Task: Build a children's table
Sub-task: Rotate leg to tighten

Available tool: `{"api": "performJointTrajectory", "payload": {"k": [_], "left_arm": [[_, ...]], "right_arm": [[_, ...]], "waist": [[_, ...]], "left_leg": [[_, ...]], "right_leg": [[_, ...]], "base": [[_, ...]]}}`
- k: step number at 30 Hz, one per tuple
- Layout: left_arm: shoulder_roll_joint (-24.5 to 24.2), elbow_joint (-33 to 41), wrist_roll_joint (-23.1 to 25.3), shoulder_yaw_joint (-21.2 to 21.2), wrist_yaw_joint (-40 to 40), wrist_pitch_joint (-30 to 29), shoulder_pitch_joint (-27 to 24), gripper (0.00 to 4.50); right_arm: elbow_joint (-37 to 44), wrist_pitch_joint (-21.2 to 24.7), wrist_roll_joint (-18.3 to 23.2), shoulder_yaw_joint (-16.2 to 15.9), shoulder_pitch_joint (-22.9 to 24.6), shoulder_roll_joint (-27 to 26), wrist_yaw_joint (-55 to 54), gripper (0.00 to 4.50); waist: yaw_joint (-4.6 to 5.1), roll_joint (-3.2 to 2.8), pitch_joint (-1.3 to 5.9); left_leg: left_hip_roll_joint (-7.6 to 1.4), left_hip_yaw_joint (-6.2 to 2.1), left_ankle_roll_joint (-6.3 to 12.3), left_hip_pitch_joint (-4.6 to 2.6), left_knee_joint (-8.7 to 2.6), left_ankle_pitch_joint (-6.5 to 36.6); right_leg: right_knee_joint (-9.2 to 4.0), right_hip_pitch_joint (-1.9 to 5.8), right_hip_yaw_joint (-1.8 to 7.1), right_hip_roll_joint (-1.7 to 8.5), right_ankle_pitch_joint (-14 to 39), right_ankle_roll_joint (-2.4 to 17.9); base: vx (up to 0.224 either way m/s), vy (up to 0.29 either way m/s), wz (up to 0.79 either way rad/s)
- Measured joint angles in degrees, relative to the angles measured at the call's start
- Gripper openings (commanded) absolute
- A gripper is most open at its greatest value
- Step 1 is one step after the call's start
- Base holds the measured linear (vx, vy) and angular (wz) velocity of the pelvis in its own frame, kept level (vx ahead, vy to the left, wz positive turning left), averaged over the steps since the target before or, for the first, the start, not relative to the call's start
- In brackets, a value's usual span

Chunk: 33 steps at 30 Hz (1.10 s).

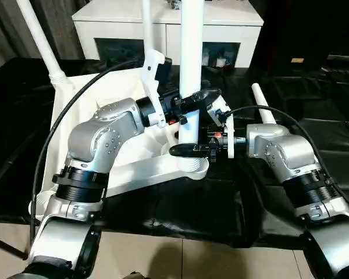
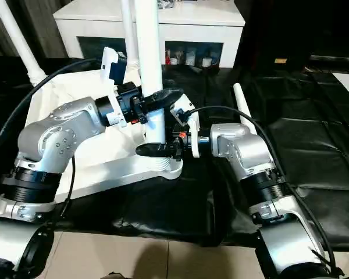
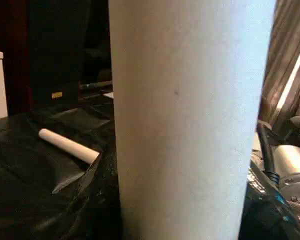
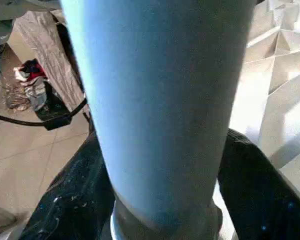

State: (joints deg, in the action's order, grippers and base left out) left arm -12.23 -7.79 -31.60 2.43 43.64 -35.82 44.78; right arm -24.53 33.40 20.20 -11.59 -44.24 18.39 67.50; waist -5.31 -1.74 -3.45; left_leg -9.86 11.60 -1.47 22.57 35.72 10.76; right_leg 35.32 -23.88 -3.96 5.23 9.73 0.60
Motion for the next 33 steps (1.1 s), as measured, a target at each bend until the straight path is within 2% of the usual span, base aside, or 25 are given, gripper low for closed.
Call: {"api": "performJointTrajectory", "payload": {"k": [2, 6, 23, 24, 25, 28, 30, 33], "left_arm": [[-0.09, 0.0, 0.02, 0.17, 0.1, -0.02, -0.02, 1.86], [-0.31, 0.0, -0.01, 0.16, 0.56, -0.13, -0.02, 1.86], [-0.93, 0.49, -0.22, -0.07, 1.38, -1.2, -0.22, 1.86], [-1.01, 0.48, -0.22, 0.0, 1.55, -1.32, -0.22, 1.86], [-1.08, 0.48, -0.22, 0.04, 1.66, -1.37, -0.22, 1.86], [-1.61, 1.08, -0.23, 0.19, 2.77, -1.39, -0.24, 1.86], [-1.79, 1.69, -0.23, 0.25, 3.36, -1.42, -0.25, 1.86], [-1.76, 2.08, -0.5, 0.29, 4.1, -1.44, -0.25, 1.86]], "right_arm": [[-0.25, 0.09, 0.01, -0.04, -0.01, 0.04, 0.48, 2.59], [-0.25, -0.1, 0.0, -0.21, -0.07, 0.02, 1.18, 2.14], [-0.25, -1.67, -0.57, -0.6, -0.07, -0.44, 1.5, 1.99], [-0.26, -1.63, -0.55, -0.6, -0.07, -0.56, 1.5, 2.54], [-0.26, -1.53, -0.5, -0.6, -0.07, -0.61, 1.52, 2.67], [-0.65, 0.03, 0.35, 0.01, -0.09, -0.46, 1.75, 2.69], [-0.65, 0.81, 1.22, 0.21, -0.17, -0.43, 2.16, 3.01], [-0.64, 1.46, 2.17, 1.11, -0.28, -0.29, 2.73, 3.25]], "waist": [[-0.01, 0.0, 0.0], [-0.03, 0.0, 0.0], [-0.02, 0.0, 0.0], [-0.02, 0.0, 0.0], [-0.02, 0.0, 0.0], [-0.13, 0.0, 0.0], [-0.14, 0.0, 0.0], [-0.21, 0.0, 0.0]], "left_leg": [[0.0, 0.0, 0.0, 0.0, 0.01, 0.0], [0.0, 0.0, 0.0, 0.0, 0.02, 0.0], [0.0, 0.0, 0.0, 0.0, 0.03, 0.0], [0.0, 0.0, 0.0, 0.0, 0.04, 0.0], [0.0, 0.0, 0.0, 0.0, 0.04, 0.0], [0.0, 0.0, 0.0, 0.0, 0.05, 0.0], [0.0, 0.0, 0.0, 0.0, 0.06, 0.0], [0.0, 0.0, 0.0, -0.01, 0.06, 0.0]], "right_leg": [[0.01, 0.0, 0.0, 0.0, 0.0, 0.0], [0.01, 0.0, 0.0, 0.0, 0.0, 0.0], [0.03, 0.0, 0.0, 0.0, 0.0, 0.0], [0.04, 0.0, 0.0, 0.0, 0.0, 0.0], [0.05, 0.0, 0.0, 0.0, 0.0, 0.0], [0.05, 0.01, 0.0, 0.0, 0.0, 0.0], [0.05, 0.01, 0.0, 0.0, 0.0, 0.01], [0.07, 0.01, 0.0, 0.0, 0.0, 0.01]], "base": [[0.0, 0.0, 0.0], [0.0, 0.0, 0.0], [0.0, 0.0, 0.0], [0.0, 0.0, 0.0], [0.0, 0.0, 0.0], [0.0, 0.0, 0.0], [0.0, 0.0, 0.0], [0.0, 0.0, 0.0]]}}
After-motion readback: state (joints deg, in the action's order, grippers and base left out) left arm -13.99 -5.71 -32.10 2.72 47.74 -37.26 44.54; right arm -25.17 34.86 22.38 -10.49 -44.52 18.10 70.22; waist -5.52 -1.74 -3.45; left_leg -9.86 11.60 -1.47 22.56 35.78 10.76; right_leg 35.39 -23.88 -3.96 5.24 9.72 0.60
